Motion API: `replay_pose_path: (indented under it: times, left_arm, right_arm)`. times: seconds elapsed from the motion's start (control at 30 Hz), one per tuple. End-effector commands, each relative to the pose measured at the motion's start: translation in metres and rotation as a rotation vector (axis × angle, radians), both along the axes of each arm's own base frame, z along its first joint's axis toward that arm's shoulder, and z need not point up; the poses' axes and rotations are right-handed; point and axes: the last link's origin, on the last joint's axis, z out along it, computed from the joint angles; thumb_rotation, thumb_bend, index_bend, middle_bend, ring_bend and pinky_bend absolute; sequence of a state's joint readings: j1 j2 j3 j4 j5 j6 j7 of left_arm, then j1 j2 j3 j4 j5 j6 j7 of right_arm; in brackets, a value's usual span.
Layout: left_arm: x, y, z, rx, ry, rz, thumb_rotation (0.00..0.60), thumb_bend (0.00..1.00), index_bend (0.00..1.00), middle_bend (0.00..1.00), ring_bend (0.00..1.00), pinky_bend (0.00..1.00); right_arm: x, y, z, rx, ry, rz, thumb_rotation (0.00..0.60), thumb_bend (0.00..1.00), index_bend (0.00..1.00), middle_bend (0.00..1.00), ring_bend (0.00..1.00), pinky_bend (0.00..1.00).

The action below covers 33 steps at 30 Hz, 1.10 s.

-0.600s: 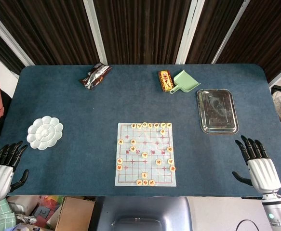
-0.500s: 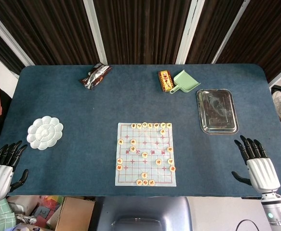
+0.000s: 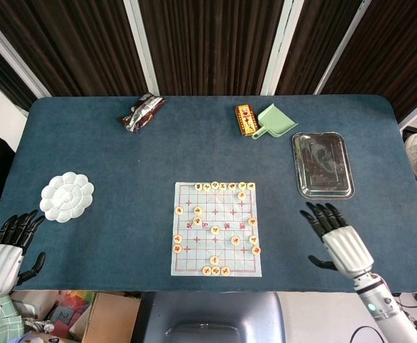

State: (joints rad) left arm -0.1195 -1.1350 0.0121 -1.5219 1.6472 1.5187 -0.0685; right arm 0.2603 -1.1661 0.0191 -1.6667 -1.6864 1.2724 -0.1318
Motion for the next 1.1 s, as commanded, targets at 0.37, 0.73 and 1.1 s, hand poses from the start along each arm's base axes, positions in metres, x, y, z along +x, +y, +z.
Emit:
replay_pose_path:
  times: [0.37, 0.73, 1.1]
  left_arm:
    - [-0.004, 0.002, 0.003, 0.002, -0.003, 0.024, 0.600, 0.44, 0.00, 0.00, 0.00, 0.06]
    - [-0.005, 0.000, 0.007, 0.009, -0.015, 0.021, 0.600, 0.44, 0.00, 0.00, 0.00, 0.06]
    - [-0.006, -0.001, 0.007, 0.007, -0.012, 0.026, 0.600, 0.44, 0.00, 0.00, 0.00, 0.06]
  right_arm:
    - [0.070, -0.059, -0.090, 0.165, 0.102, 0.205, 0.600, 0.31, 0.54, 0.05, 0.00, 0.00]
    - [0.076, -0.072, -0.130, 0.191, 0.148, 0.210, 0.600, 0.38, 0.58, 0.08, 0.00, 0.00]
    - [0.072, -0.081, -0.153, 0.216, 0.174, 0.173, 0.600, 0.38, 0.60, 0.09, 0.00, 0.00]
